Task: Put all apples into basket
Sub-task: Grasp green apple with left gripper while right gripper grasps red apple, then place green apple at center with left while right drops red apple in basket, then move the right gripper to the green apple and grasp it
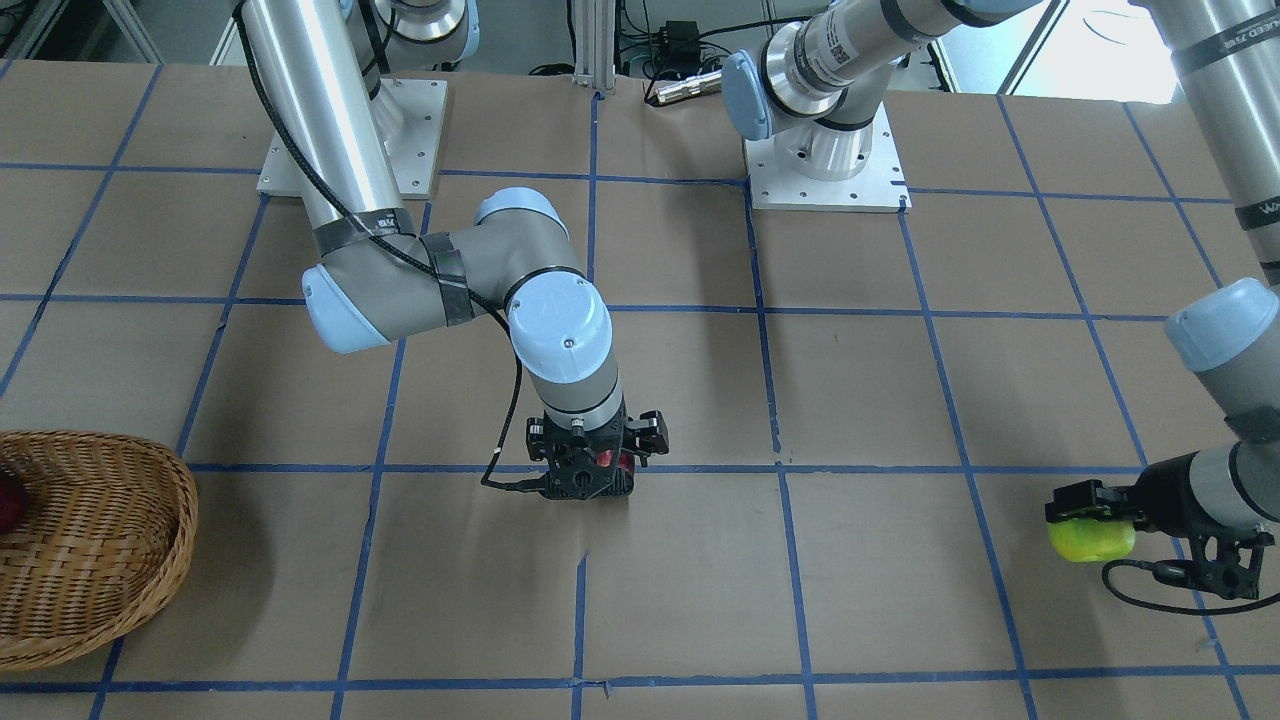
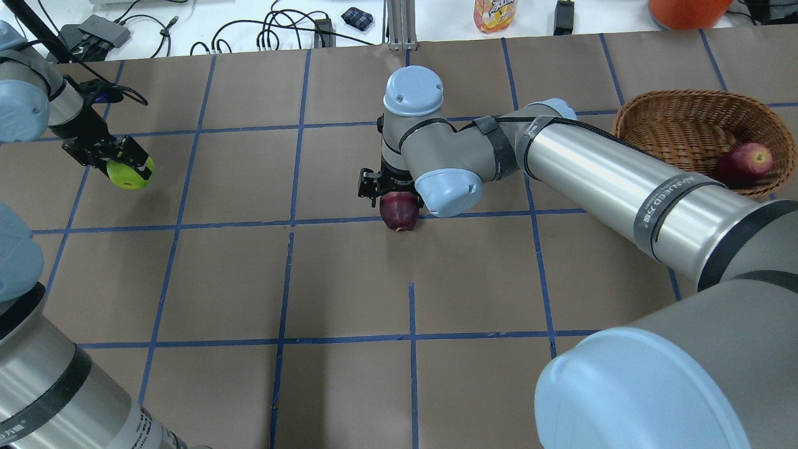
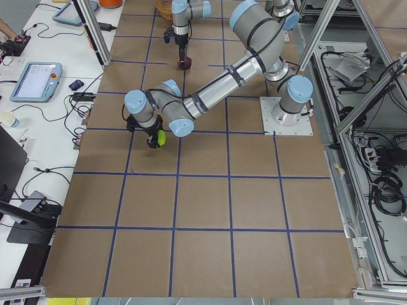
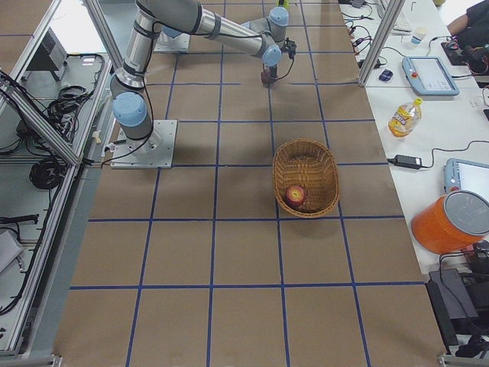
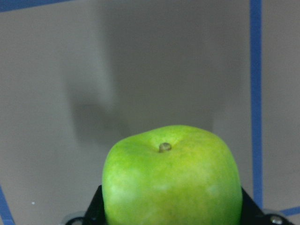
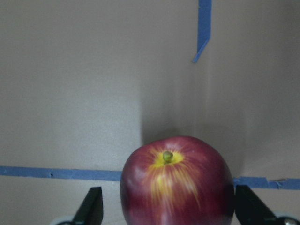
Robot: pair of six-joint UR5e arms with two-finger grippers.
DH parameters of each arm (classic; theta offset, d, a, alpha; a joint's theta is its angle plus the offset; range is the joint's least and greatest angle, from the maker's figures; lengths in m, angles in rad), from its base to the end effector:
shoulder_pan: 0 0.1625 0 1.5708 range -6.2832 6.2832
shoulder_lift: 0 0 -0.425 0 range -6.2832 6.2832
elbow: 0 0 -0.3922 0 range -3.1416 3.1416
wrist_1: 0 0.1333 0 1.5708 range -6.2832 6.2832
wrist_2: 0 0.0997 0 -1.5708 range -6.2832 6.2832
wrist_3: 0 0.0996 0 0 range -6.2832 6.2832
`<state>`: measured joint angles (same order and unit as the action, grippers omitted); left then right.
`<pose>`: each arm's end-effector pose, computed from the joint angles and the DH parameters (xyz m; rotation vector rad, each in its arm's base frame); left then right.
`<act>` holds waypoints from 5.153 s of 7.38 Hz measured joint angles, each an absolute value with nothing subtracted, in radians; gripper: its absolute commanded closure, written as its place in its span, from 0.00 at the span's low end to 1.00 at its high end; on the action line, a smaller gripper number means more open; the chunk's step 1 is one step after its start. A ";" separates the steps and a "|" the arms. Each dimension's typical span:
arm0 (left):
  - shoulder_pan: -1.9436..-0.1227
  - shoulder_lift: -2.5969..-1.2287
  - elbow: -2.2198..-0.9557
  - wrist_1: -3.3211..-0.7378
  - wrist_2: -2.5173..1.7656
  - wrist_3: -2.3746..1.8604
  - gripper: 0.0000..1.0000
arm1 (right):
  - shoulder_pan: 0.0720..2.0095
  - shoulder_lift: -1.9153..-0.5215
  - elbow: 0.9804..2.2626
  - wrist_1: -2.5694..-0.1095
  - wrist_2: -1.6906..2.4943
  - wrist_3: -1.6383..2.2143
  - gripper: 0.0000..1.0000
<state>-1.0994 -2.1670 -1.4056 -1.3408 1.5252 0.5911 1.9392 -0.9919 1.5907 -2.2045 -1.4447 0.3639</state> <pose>0.1827 -0.6620 0.2329 -0.1721 -2.9873 -0.2256 0.3736 -0.5628 0.2019 -0.0101 3.0113 0.0190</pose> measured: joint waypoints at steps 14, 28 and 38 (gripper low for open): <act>-1.859 -2.133 -1.581 -1.014 1.401 -0.303 0.00 | 1.210 -1.244 1.593 -1.896 -1.703 -0.322 1.00; -1.539 -1.691 -1.395 -1.734 1.609 -0.054 0.00 | 1.519 -1.291 1.581 -1.887 -1.668 -0.063 0.00; -1.531 -1.533 -1.644 -1.688 1.608 -0.052 0.00 | 1.901 -1.075 1.579 -2.189 -1.498 0.238 0.00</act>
<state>-1.5311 -1.5326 -1.6438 -1.6876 1.6085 -0.0519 1.9009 -1.0747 1.5794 -2.1887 -1.4975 0.2380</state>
